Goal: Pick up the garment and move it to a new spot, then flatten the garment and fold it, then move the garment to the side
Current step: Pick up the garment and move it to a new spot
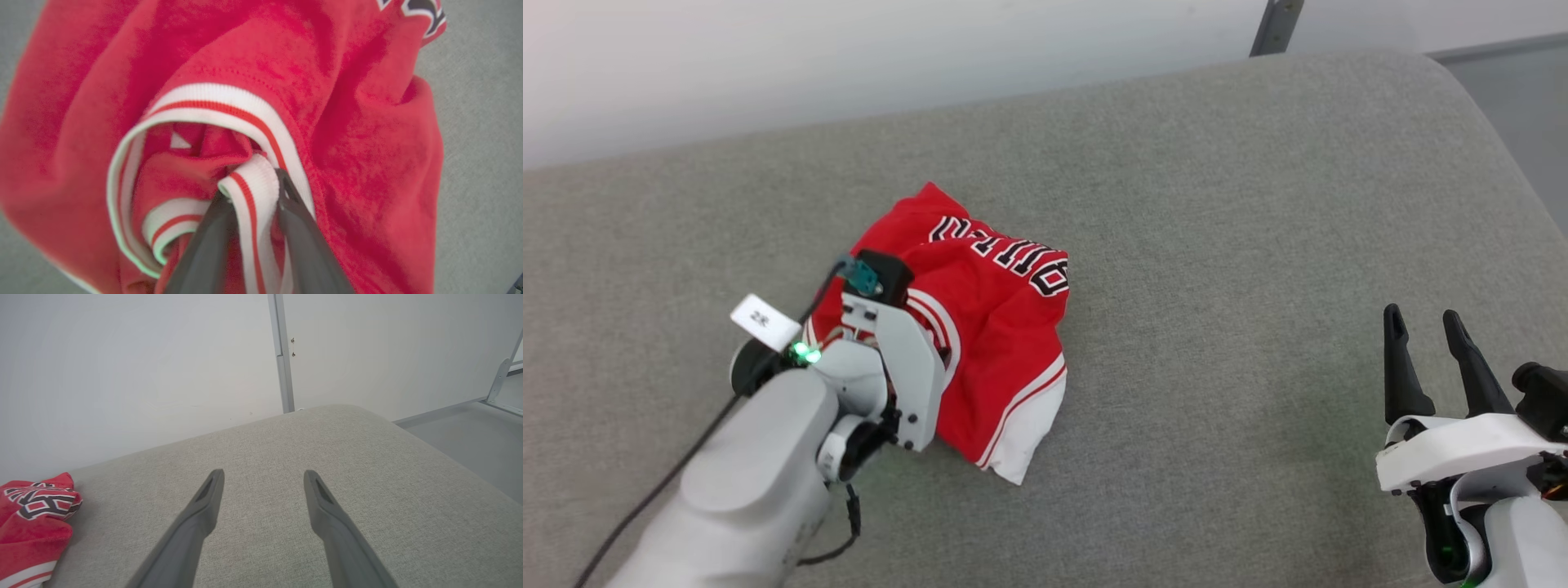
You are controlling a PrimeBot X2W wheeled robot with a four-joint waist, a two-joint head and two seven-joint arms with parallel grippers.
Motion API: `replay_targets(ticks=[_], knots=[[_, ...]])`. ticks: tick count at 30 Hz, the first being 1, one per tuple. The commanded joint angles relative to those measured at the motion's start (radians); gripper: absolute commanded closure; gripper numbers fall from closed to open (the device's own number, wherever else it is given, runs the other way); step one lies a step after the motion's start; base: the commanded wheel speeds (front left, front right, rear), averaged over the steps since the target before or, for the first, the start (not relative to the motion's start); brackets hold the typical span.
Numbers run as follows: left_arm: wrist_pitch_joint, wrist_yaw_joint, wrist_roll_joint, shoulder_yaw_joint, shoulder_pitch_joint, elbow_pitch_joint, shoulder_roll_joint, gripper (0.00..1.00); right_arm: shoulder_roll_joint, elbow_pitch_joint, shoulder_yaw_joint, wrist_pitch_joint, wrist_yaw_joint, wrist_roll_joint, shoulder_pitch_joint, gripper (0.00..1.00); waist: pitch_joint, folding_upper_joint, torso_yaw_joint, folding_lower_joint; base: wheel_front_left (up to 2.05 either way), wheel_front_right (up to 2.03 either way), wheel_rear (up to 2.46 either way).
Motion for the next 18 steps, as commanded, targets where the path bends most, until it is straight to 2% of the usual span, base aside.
replay_targets(ticks=[1, 8, 18], knots=[[-0.007, -0.009, 0.001, 0.004, -0.013, -0.001, 0.005, 0.0, -0.006, 0.001, 0.0, 0.002, -0.001, 0.007, -0.007, 0.0, -0.013, -0.0001, 0.01, 0.0, 0.0, 0.0, 0.0], [-0.047, -0.028, -0.019, 0.036, -0.012, -0.08, 0.043, 0.0, -0.025, -0.006, -0.004, 0.012, -0.001, 0.004, 0.022, 0.0, -0.057, -0.0001, 0.054, 0.0, 0.0, 0.0, 0.0], [-0.178, 0.011, -0.026, 0.124, 0.088, -0.284, 0.169, 0.0, -0.048, -0.032, -0.002, 0.026, -0.001, 0.013, 0.054, 0.0, -0.121, -0.0001, 0.13, 0.0, 0.0, 0.0, 0.0]])
